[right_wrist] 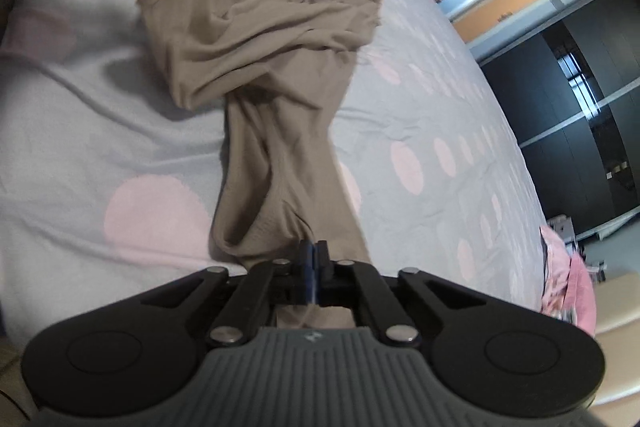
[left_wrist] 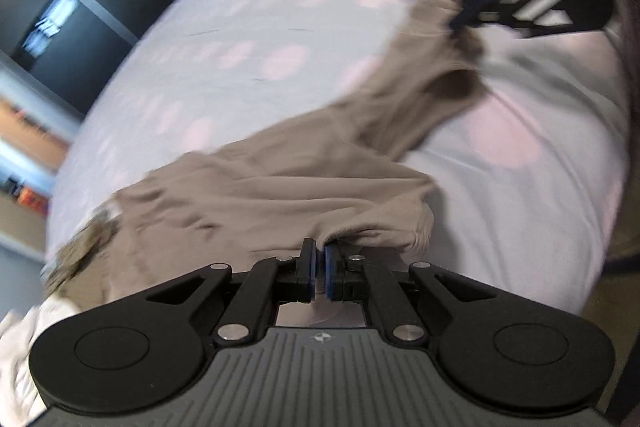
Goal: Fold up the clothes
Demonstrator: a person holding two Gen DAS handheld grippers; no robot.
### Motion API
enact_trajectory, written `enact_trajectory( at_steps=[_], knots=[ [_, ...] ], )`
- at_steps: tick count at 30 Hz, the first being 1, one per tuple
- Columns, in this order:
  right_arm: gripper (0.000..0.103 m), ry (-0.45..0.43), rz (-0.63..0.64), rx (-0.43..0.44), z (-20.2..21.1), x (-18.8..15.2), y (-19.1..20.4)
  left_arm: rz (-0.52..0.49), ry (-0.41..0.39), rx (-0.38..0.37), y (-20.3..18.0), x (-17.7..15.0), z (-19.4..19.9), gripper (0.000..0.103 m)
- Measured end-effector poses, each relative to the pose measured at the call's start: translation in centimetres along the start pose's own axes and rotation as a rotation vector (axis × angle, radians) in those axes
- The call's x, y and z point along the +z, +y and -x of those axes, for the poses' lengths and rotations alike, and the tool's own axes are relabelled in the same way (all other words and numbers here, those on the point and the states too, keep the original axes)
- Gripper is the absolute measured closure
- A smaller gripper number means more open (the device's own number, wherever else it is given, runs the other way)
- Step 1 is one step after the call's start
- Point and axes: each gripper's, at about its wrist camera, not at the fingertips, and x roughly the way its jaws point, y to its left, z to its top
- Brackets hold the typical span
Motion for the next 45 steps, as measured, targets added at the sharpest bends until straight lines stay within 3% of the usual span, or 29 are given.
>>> enact_trajectory(
  at_steps=[3,8,12,16,19,25,30,38,45],
  knots=[
    [0.102,-0.023,-0.081,0.048,1.6,-0.4,-1.0,0.062,0.044,0.052,1.3,-0.7,0.3,0.101],
    [0.102,-0.023,-0.066,0.096,2.1,-0.8,-0.2,0.165,0.119,0.14,3.4,-1.8,0.8,0.101],
    [0.102,-0.011,0.012,0.191,2.3,-0.9,2.0,0.159,0.173,0.141,3.2,-2.7,0.1,0.101],
    [0.101,0.017,0.101,0.253,2.1,-1.1,4.1,0.158,0.13,0.113,2.4,-2.4,0.4,0.101],
    [0.101,0.009,0.097,0.246,2.4,-1.2,4.2,0.149,0.112,0.075,1.3,-2.1,0.1,0.101],
    [0.07,-0.055,0.022,0.168,3.2,-1.1,3.0,0.235,0.109,-0.009,1.3,-1.2,-1.2,0.101],
    [0.07,-0.061,0.028,0.135,2.9,-1.4,2.2,0.267,0.122,-0.019,1.5,-0.8,-1.5,0.101],
    [0.072,-0.091,0.034,0.095,3.3,-1.6,0.6,0.208,0.135,-0.018,0.8,-0.4,-2.1,0.101],
    [0.072,-0.054,0.166,0.124,2.6,-2.4,2.3,0.179,0.139,-0.009,0.3,-0.2,-2.2,0.101]
  ],
)
